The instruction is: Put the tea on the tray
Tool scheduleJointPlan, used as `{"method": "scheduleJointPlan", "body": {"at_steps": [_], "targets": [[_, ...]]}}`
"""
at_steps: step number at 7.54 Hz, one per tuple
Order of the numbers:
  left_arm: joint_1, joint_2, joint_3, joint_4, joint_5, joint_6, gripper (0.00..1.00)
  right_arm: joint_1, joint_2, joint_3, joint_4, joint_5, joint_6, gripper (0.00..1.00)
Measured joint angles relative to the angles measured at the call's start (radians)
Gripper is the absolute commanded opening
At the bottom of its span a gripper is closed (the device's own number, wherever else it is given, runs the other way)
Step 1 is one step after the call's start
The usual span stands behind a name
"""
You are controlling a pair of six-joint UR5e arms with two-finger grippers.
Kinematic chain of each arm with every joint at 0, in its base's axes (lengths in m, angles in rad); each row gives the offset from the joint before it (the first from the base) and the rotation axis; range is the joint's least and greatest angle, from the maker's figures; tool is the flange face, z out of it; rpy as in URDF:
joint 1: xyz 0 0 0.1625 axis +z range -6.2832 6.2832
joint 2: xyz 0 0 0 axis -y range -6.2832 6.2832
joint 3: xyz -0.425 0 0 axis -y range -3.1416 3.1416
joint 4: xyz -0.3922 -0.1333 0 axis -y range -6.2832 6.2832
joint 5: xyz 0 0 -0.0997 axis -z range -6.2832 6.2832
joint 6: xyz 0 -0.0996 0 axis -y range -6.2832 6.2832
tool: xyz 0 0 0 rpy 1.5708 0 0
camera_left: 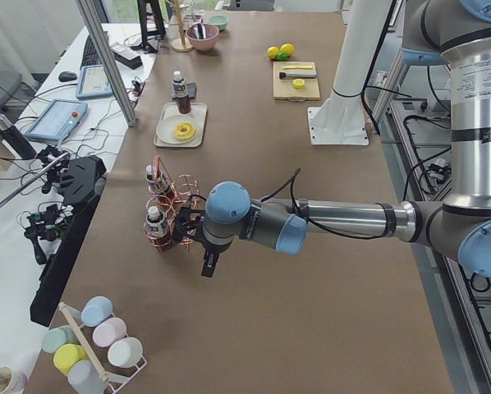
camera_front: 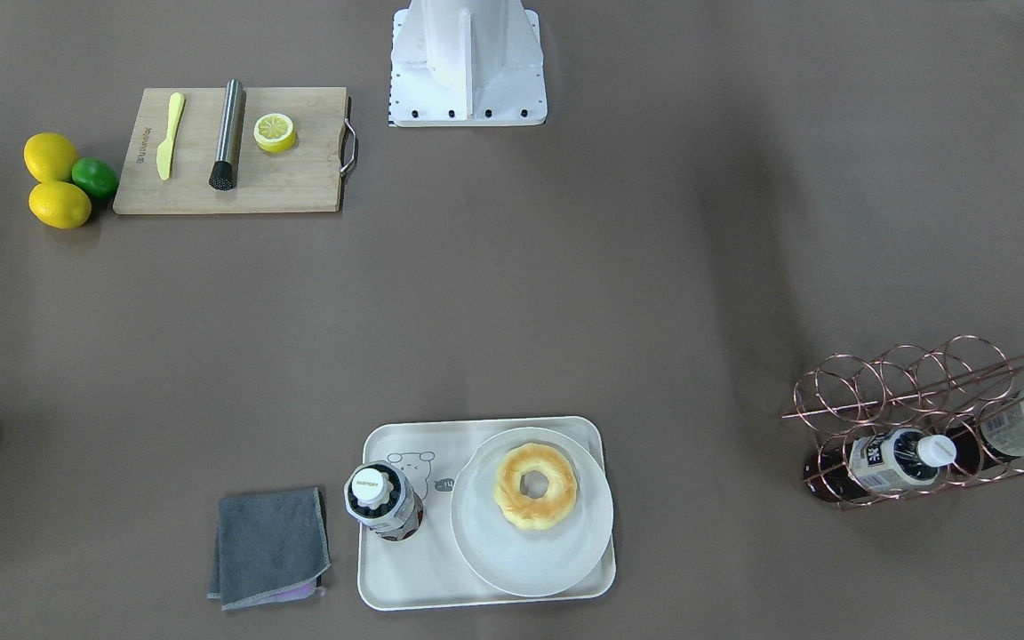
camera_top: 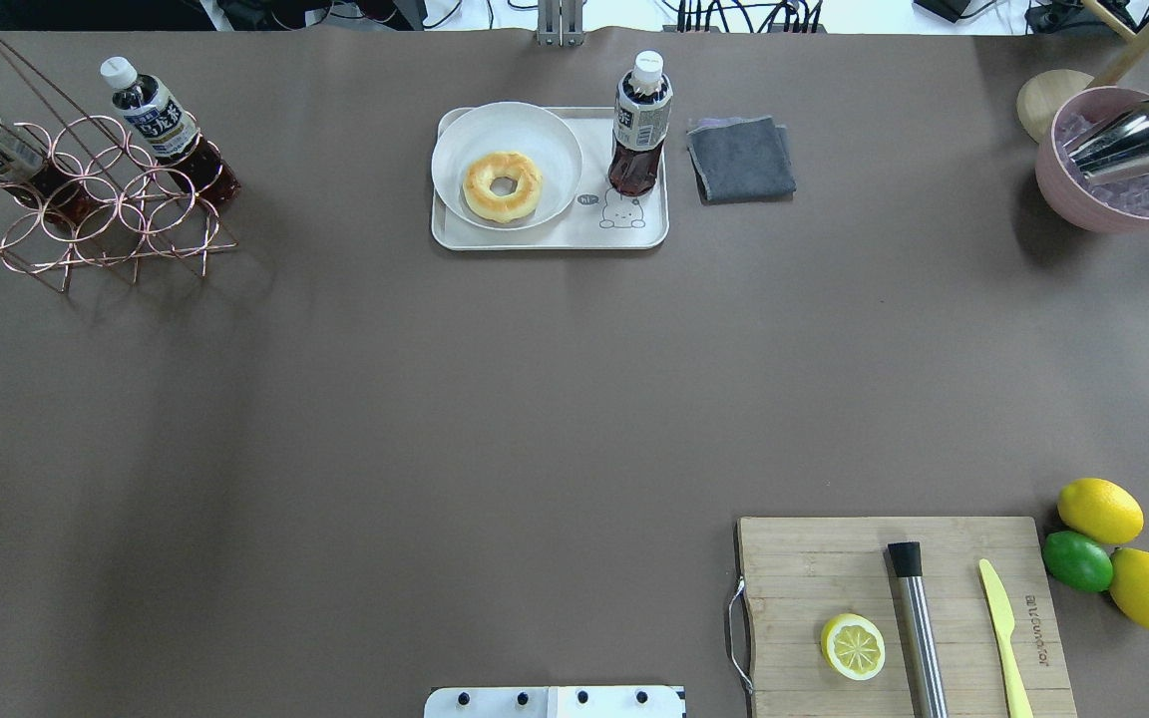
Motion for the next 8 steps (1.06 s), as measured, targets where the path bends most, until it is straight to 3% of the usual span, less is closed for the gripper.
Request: {"method": "scheduleJointPlan", "body": {"at_steps": [2, 8], "targets": [[0.002, -0.001, 0.003, 0.001, 0.002, 0.0, 0.98, 0.055, -0.012, -0.075, 0.046, 0.042, -0.026, 1.0], [0.0, 0.007, 0.0, 0.018, 0.001, 0.001, 0.98, 0.092, -0.031, -0.088, 0.053, 0.07, -0.024, 1.0]]}}
